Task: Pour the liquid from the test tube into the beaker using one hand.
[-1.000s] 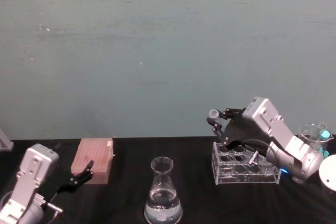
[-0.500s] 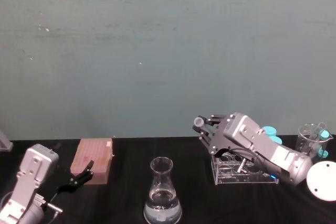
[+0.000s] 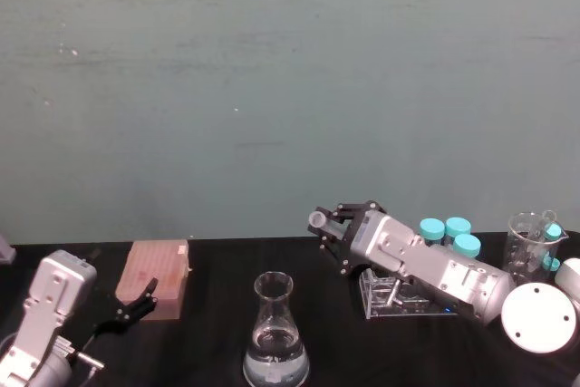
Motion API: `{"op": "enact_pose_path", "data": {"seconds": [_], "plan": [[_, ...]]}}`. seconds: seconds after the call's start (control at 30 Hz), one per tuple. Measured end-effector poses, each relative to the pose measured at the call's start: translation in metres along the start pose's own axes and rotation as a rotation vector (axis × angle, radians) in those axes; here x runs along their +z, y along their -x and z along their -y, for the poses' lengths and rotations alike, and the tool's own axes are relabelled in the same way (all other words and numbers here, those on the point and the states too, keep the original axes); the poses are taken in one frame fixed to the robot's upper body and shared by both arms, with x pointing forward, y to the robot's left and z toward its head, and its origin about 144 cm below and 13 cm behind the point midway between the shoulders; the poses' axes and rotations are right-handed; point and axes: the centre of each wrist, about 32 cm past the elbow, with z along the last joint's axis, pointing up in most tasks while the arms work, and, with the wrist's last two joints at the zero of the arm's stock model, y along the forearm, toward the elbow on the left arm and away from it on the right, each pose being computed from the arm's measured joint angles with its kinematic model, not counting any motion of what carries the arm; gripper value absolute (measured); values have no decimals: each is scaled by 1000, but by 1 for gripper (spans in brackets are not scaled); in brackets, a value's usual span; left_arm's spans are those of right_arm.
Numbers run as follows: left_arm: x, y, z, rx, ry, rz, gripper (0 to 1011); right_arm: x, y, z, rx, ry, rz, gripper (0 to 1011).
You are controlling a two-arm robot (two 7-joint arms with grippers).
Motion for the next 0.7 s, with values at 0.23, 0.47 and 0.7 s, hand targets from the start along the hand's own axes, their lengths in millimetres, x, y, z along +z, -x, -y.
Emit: {"op": "enact_pose_path", "data": {"seconds": [0.23, 0.47, 0.7], "plan": [[0, 0, 0, 0, 0, 0, 1000, 6, 5, -4, 14, -9, 49, 204], [0, 0, 0, 0, 0, 0, 1000, 9, 10, -7, 33, -16, 90, 204], [0, 0, 0, 0, 0, 0, 1000, 9, 13, -9, 44, -23, 132, 204]]}}
